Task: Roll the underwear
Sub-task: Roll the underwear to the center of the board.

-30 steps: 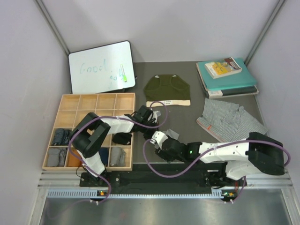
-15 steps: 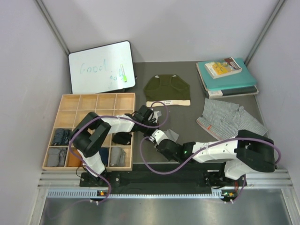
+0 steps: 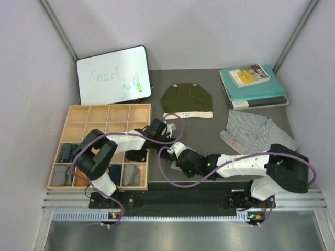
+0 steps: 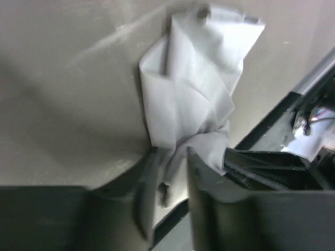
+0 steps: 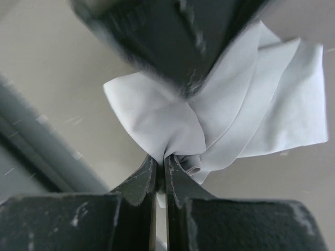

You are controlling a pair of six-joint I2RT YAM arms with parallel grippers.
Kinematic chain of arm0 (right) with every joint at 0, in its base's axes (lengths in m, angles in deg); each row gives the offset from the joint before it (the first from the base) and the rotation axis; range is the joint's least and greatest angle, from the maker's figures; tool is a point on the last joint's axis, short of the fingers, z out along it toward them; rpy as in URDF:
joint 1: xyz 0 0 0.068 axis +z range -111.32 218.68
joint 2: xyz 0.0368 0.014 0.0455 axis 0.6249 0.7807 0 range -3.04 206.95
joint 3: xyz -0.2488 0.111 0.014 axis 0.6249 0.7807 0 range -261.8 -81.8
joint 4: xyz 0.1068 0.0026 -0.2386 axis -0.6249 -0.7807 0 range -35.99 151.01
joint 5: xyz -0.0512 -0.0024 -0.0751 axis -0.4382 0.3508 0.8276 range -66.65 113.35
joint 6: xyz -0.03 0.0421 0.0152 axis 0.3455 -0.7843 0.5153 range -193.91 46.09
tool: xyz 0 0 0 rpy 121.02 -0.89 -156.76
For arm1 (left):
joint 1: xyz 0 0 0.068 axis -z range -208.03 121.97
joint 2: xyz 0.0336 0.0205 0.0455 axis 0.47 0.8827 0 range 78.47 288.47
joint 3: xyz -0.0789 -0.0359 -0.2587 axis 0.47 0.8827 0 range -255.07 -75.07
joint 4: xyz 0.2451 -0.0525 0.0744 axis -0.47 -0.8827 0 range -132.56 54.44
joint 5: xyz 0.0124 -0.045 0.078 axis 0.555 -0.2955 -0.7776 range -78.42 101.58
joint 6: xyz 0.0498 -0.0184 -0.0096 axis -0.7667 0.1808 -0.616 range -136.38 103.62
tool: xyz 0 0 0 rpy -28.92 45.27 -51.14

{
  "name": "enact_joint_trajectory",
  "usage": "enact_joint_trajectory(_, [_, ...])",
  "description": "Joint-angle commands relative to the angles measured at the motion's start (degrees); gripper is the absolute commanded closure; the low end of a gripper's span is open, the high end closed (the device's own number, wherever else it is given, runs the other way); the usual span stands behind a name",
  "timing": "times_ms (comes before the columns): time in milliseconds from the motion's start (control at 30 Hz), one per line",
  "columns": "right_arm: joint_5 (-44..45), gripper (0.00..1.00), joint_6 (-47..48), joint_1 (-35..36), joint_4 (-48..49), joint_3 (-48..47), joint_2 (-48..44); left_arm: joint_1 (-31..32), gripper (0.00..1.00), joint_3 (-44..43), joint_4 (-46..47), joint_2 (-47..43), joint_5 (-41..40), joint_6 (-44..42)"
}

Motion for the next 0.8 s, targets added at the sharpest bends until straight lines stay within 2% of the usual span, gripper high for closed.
enact_joint_trajectory(0, [-20.64, 1.00, -3.23, -4.99, -1.52, 3.70, -4.87, -1.89, 0.57, 2.42, -0.21, -7.58, -5.18, 0.08])
enact_joint_trajectory(167, [-30.77, 1.00, -2.88, -10.97, -0.63, 3.53, -5.06, -2.60, 0.54, 4.53, -0.04, -12.43, -8.96, -0.53])
enact_joint_trajectory(267, [-36.83, 1.00, -2.27, -14.66, -0.90, 2.30, -3.31, -2.60, 0.54, 6.55, 5.05, -15.86, -7.13, -2.20])
enact_joint_trajectory(433, [-45.97, 1.00, -2.00, -20.89, -3.36, -0.25, -1.99, -2.07, 0.54, 10.41, 17.77, -18.33, 2.35, -4.84])
enact_joint_trajectory(700, [-58.01, 1.00, -0.43, -29.16, -7.66, -6.22, 4.85, -1.02, 0.43, 16.04, 36.25, -15.70, 10.10, -1.25])
enact_joint_trajectory(767, [-59.43, 1.00, 0.19, -30.57, -8.63, -7.45, 6.44, -0.93, 0.42, 16.75, 40.11, -14.29, 11.94, -0.37])
